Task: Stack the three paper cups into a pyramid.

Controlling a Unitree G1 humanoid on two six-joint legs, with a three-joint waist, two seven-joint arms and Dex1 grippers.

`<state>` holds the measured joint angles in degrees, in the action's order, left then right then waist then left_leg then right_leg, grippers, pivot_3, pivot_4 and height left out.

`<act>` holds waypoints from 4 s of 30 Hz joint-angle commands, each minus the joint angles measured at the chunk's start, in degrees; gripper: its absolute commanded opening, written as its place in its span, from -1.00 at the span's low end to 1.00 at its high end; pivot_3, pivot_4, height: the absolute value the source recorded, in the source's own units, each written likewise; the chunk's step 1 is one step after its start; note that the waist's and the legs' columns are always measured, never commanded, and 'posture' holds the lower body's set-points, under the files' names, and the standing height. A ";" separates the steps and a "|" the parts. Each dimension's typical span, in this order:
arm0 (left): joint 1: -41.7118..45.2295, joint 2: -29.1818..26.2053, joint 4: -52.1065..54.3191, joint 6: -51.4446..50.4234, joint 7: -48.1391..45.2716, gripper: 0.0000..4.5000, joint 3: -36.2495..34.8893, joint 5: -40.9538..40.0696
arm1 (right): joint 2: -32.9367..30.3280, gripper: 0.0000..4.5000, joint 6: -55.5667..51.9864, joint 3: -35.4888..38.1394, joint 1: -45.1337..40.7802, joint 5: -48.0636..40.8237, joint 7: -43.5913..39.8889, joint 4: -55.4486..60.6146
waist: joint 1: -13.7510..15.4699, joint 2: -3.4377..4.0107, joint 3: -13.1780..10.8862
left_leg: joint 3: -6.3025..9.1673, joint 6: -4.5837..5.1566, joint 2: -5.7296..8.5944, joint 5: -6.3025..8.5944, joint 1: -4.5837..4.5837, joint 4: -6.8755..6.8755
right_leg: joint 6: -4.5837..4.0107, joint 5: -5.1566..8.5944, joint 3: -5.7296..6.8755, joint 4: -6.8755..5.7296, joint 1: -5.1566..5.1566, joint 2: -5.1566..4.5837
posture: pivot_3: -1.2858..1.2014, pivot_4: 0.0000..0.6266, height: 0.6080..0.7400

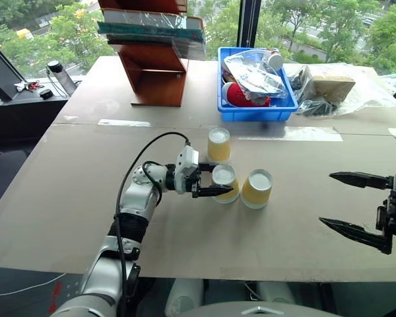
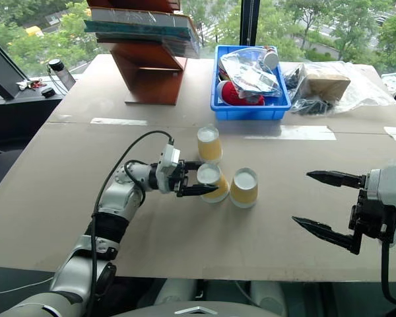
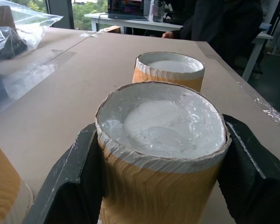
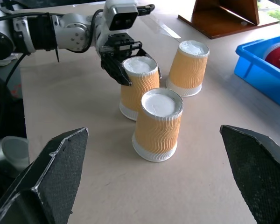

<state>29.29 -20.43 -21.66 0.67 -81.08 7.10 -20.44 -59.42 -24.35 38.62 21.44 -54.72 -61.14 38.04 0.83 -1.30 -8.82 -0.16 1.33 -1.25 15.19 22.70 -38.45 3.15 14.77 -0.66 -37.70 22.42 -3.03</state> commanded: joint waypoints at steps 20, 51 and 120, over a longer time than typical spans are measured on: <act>-3.56 -5.80 14.63 -12.23 2.23 0.98 -2.37 -5.44 | 5.10 1.00 -2.84 -0.52 -1.81 1.83 -1.40 2.50 | -0.26 0.00 -0.02 | 0.19 0.00 -0.02 0.00 0.04 0.02 | 0.00 0.00 0.16 -0.01 -0.01 0.01 | 0.03 -0.52 1.00; 14.90 -2.33 -15.61 -1.12 16.95 0.98 -2.63 7.90 | 10.68 1.00 -2.30 -0.47 0.41 0.99 4.75 8.28 | -0.03 -0.06 -0.12 | 0.26 -0.01 0.06 0.00 0.10 0.06 | 0.02 0.00 0.24 0.02 0.00 -0.01 | 0.03 -0.52 1.00; 18.80 -4.21 17.58 -29.47 1.53 -0.03 6.33 -3.94 | 23.50 1.00 7.51 8.50 21.13 5.13 10.03 12.89 | -0.07 -0.01 -0.12 | 0.26 -0.01 0.03 0.00 0.04 0.05 | 0.02 0.04 0.17 -0.06 0.01 0.04 | 0.03 -0.52 1.00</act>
<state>48.20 -24.48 -5.62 -29.56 -79.71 13.60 -24.19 -35.49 -17.95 46.00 42.69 -49.61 -51.09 50.49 0.76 -1.32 -8.93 0.10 1.32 -1.23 15.19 22.74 -38.40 3.17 14.81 -0.49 -37.77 22.43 -2.99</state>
